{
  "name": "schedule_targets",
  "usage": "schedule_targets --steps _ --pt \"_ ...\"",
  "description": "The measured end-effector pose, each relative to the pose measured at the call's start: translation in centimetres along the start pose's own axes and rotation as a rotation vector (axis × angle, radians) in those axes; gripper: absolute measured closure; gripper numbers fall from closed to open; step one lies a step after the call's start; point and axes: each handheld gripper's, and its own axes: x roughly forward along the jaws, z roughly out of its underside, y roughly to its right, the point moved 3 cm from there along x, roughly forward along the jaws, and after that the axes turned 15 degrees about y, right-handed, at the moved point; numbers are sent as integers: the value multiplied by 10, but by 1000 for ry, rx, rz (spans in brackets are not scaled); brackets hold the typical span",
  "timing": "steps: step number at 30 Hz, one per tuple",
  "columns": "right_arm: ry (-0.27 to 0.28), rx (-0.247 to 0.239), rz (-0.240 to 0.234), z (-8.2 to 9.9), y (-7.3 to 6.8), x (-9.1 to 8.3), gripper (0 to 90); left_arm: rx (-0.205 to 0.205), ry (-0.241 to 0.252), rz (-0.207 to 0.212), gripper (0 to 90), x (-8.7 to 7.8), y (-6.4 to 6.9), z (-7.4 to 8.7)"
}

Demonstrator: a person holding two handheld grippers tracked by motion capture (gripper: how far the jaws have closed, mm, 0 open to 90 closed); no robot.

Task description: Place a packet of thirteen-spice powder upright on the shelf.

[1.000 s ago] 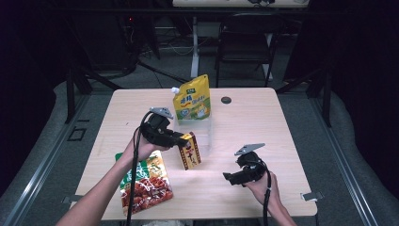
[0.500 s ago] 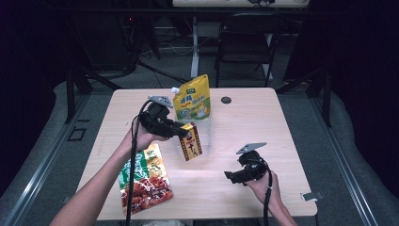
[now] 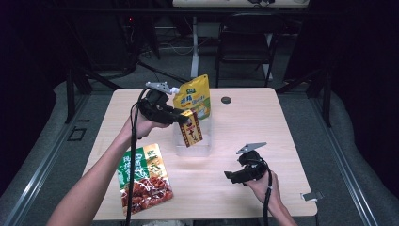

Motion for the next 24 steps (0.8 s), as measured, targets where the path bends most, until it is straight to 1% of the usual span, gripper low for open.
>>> schedule_targets --steps 1,5,7,8,9,10,11,14,17,20,23,24 --pt "-7 -6 1 0 0 0 178 4 1 -4 684 0 -2 -1" --pt "-11 -5 -1 0 -1 0 178 17 -4 -24 684 2 -8 -1" --pt "-8 -7 0 0 -1 1 178 22 -10 -40 684 4 -11 0" --pt "-8 -6 -1 0 -1 1 178 25 -11 -42 684 5 -12 1" --pt "-8 -6 -1 0 -1 1 178 20 -9 -42 684 6 -14 2" --pt "13 9 10 1 -2 2 178 27 -12 -43 684 7 -15 3" --pt "-10 -6 -6 0 -1 1 178 35 -17 -45 684 9 -16 4" --pt "-8 -10 -3 1 -1 1 177 55 -38 -49 683 13 -19 9" --pt "-11 -11 -6 1 -2 2 174 59 -44 -46 683 17 -22 14" --pt "-13 -12 -3 1 -2 2 174 76 -58 -58 683 21 -25 18" --pt "-14 -12 -3 1 -3 2 174 85 -71 -60 683 25 -28 21" --pt "-14 -13 -4 1 -3 2 175 95 -74 -61 683 26 -28 22"
